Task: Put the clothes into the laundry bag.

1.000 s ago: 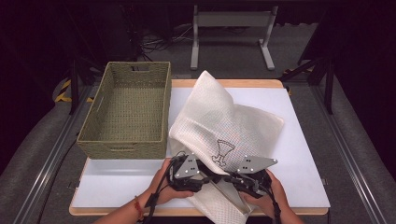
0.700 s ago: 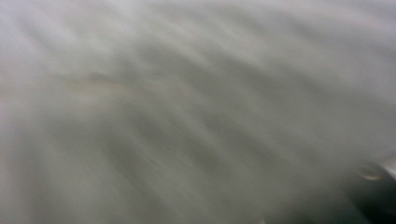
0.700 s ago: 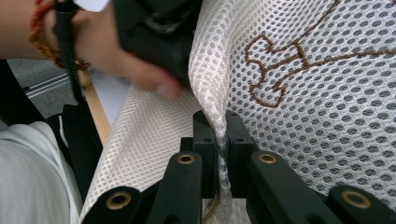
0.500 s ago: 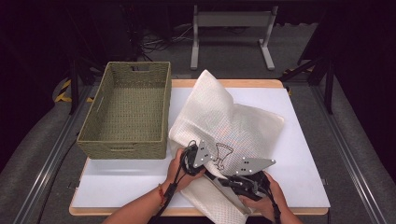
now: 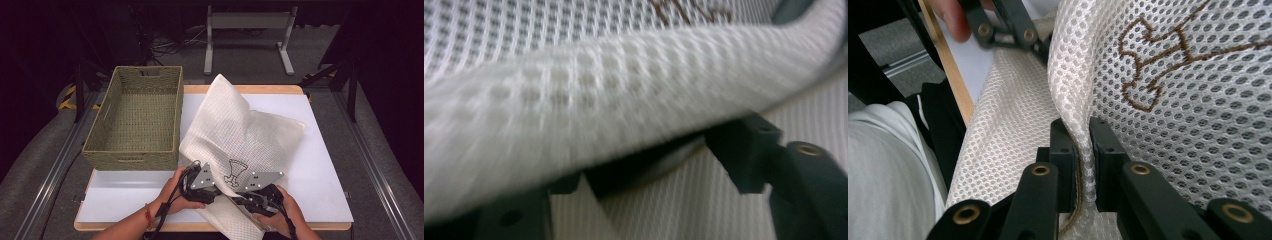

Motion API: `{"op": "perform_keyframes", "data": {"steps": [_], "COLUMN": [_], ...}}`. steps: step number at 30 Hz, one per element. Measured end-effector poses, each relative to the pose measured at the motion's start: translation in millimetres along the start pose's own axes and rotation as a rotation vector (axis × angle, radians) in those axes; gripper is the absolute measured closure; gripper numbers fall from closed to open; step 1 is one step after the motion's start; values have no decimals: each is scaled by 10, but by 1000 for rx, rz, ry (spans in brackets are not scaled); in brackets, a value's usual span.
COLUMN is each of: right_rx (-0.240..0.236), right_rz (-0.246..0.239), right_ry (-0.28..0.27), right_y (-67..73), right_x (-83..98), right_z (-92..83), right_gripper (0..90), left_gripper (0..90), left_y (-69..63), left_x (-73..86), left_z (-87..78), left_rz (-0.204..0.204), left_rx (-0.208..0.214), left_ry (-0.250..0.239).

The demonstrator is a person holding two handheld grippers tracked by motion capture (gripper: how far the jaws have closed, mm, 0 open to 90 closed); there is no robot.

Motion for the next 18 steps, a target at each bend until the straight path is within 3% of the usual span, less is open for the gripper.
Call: {"op": "perform_keyframes", "data": {"steps": [1,3,4,6,10,12,15,18], "right_rx": [-2,-5,-5,8,12,2,7,6], "right_rz": [-4,-7,-7,-20,-30,-32,-34,-31], "right_ry": [-5,-23,-23,-28,-48,-56,-46,-42], "right_y": [0,3,3,3,0,12,17,7], "right_x": [-10,-30,-30,-37,-47,-56,-53,-41], "right_z": [-9,-36,-36,-56,-85,-95,-80,-90], "right_gripper": [821,794,794,776,786,793,791,814], "left_gripper": [511,551,568,570,620,650,635,658], "left_y": [2,34,34,75,101,70,-80,-163], "left_x": [35,116,116,187,162,118,-1,-82], "left_z": [-10,15,15,38,34,67,172,289], "left_rz": [-9,-14,-14,-55,-72,-85,-88,-124], "left_rx": [4,-40,-40,-31,-23,20,125,146], "left_ry": [16,56,56,59,34,11,-40,-50]}}
Point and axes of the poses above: each handheld gripper's, and its own axes: z roughly forward along the jaws, x roughly out of its underside, y roughly to its left, the point moved 6 cm from there along z, roughly forward along the jaws
